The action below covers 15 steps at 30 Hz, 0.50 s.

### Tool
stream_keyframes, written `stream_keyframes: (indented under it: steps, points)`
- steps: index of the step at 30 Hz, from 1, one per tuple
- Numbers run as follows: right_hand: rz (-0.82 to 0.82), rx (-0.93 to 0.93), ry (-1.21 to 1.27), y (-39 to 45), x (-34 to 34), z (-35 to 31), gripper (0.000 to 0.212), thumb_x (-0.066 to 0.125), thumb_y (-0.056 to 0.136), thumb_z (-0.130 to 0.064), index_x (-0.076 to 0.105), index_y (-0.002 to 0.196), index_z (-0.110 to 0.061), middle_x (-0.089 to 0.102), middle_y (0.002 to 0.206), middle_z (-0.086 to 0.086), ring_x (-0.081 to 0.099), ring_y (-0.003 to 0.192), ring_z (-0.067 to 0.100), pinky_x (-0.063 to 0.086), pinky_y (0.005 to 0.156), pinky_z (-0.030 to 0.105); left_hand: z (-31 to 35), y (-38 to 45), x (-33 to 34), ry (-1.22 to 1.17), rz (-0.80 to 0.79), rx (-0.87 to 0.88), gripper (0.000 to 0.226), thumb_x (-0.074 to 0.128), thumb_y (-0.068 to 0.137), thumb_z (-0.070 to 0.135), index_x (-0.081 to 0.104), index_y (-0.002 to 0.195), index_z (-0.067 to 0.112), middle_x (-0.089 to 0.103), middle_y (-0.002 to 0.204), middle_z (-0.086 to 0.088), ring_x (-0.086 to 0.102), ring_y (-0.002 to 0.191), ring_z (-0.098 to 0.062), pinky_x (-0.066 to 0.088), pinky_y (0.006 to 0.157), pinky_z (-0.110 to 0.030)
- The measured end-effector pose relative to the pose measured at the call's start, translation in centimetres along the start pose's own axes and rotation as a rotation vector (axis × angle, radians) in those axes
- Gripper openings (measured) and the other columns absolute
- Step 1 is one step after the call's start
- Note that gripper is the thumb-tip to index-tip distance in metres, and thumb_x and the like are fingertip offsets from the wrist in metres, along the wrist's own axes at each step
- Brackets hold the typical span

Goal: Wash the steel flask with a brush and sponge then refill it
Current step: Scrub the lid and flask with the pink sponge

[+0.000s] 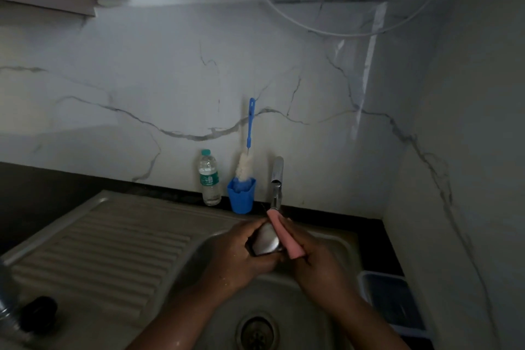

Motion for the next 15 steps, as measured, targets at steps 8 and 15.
stream_keyframes:
  steps: [8, 15]
  points:
    - [0.046, -0.089, -0.110, 1.7, 2.1, -2.8, 0.067, 0.051, 0.086, 0.010, 0.049, 0.137, -0.032, 0.044, 0.143, -0.025, 0.037, 0.133, -0.007, 0.026, 0.113, 0.016, -3.5, 1.4, -2.1, -0.399, -0.130, -0.186, 0.054, 0.087, 0.062, 0.040, 0.071, 0.112, 0.028, 0.074, 0.109, 0.000, 0.069, 0.104, -0.019, 0.056, 0.088, -0.038]
    - [0.080, 0.005, -0.153, 2.1, 3.1, -4.0, 0.057, 0.053, 0.091, 0.003, 0.053, 0.133, -0.034, 0.048, 0.137, -0.028, 0.041, 0.129, -0.010, 0.028, 0.112, 0.015, -3.6, 1.6, -1.5, -0.418, -0.176, -0.227, 0.040, 0.080, 0.073, 0.025, 0.067, 0.111, 0.026, 0.074, 0.105, 0.001, 0.070, 0.097, -0.012, 0.055, 0.076, -0.022]
Point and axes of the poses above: each hand's wrist, its own y-axis towards the middle knuckle, its own x-axis out of the palm, z = x × y, the point moved 10 cm from there along y, towards the middle knuckle
